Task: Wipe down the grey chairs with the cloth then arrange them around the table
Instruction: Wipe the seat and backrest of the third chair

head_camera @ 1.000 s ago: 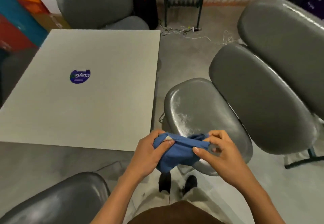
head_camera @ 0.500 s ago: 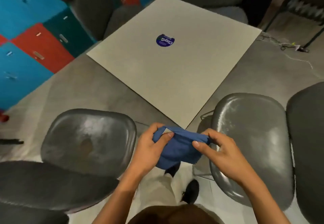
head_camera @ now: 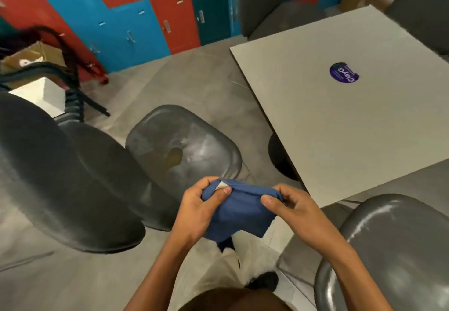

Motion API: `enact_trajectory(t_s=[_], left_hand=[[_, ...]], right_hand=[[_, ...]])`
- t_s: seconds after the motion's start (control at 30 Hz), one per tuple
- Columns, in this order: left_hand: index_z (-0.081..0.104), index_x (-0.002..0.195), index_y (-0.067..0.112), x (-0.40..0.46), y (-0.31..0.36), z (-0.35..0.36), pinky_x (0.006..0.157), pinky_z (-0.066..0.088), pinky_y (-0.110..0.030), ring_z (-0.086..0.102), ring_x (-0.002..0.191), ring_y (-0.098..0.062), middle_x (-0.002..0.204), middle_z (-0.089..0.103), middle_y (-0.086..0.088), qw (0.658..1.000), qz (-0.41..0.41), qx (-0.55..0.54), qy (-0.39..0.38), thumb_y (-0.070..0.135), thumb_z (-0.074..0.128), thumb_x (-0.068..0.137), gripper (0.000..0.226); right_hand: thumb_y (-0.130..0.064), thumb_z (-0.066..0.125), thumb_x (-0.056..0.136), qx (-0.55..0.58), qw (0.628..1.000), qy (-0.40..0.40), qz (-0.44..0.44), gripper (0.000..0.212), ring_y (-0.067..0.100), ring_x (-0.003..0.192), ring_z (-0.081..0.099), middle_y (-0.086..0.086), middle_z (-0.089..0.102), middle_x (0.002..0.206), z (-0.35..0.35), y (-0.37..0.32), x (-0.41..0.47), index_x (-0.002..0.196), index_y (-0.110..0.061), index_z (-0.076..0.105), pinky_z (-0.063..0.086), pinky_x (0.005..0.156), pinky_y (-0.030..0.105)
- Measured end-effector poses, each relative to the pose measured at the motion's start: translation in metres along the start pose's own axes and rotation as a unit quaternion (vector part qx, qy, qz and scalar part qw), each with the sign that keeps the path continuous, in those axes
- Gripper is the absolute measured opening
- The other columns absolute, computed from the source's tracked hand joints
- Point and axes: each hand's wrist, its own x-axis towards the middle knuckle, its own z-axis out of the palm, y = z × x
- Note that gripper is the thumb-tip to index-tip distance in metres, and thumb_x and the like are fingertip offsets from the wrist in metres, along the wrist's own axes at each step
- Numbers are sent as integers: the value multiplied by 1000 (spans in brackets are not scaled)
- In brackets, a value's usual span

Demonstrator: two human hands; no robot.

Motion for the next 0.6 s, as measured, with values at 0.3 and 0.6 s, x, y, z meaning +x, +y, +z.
enact_trajectory(t_s=[0.3,0.6], left_hand=[[71,100,22,47,-19,-42,76,54,-18,70,90,-6,94,74,12,994,-18,-53,91,25,68,97,5],[70,97,22,72,-35,-68,73,54,-20,70,87,-9,90,73,10,983,-4,-75,166,21,69,95,2]], right_hand=[[-46,62,89,-49,998,-50,4,31,3,69,58,-10,63,73,32,-21,92,87,-15,64,49,66,21],[-50,67,91,-76,992,-94,-30,38,13,72,55,13,63,82,51,-38,146,91,-12,66,46,65,28]])
